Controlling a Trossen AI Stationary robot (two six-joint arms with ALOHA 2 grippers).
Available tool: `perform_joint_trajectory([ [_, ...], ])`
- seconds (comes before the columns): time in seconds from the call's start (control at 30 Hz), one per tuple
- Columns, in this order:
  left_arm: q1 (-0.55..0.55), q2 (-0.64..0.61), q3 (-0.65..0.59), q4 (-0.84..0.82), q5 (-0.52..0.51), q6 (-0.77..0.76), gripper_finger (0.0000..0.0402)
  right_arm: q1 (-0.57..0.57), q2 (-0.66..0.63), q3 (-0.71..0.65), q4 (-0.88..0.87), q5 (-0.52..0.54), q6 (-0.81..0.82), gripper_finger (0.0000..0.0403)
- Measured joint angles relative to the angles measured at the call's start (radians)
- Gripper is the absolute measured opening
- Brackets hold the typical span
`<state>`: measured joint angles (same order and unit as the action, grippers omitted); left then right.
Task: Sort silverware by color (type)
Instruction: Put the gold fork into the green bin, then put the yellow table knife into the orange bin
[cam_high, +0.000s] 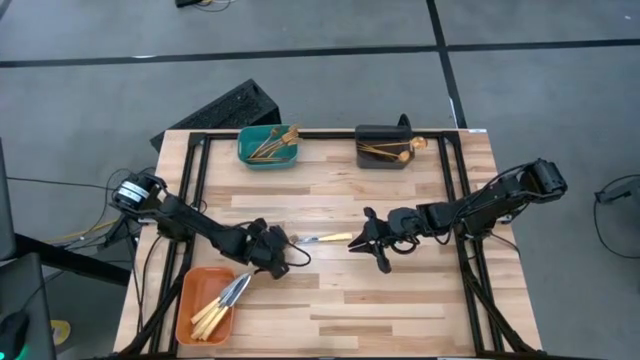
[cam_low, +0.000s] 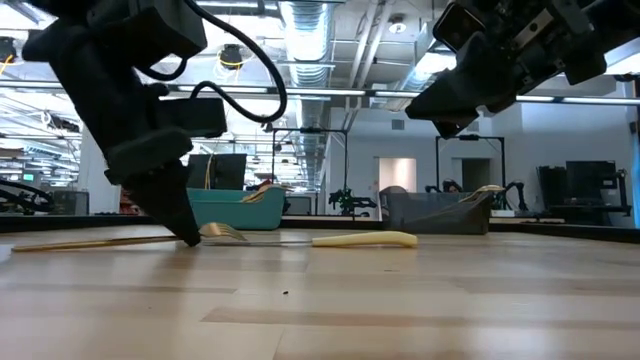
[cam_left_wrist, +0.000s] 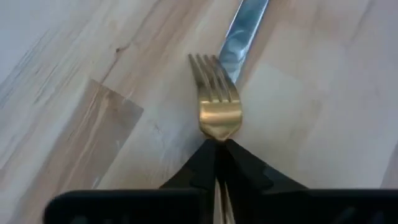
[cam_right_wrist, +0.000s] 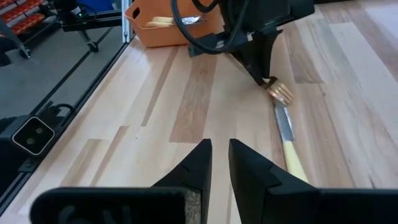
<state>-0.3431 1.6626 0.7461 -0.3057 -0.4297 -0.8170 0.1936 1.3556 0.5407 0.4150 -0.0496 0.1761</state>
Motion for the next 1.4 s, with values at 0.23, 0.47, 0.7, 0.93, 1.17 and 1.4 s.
perform_joint_trajectory([
  [0.23,0.04,-0.059,0.101,-0.217,0.015,0.147,0.0005,0.001,0.0,0.0,0.0,0.0,0.007,0.0083],
  [0.47,0.236,-0.066,0.239,-0.421,-0.1,0.519,0.0003,-0.066,0.0,0.0,0.007,0.0,-0.002,0.0083],
  [0.7,0.64,-0.066,0.319,-0.267,-0.104,1.014,0.0003,-0.227,0.0,0.0,0.008,0.0,-0.001,0.0083],
  [0.93,0.932,-0.066,0.318,0.064,0.201,1.245,0.0003,-0.31,0.0,0.0,-0.026,-0.001,0.0,0.0083],
  [1.17,1.057,-0.059,0.315,0.102,0.288,1.333,0.001,-0.331,0.0,0.0,-0.058,-0.001,0.0,0.0083],
  [1.4,1.089,-0.058,0.315,0.07,0.339,1.356,0.0088,-0.349,0.0,0.0,-0.022,0.019,-0.001,0.0083],
])
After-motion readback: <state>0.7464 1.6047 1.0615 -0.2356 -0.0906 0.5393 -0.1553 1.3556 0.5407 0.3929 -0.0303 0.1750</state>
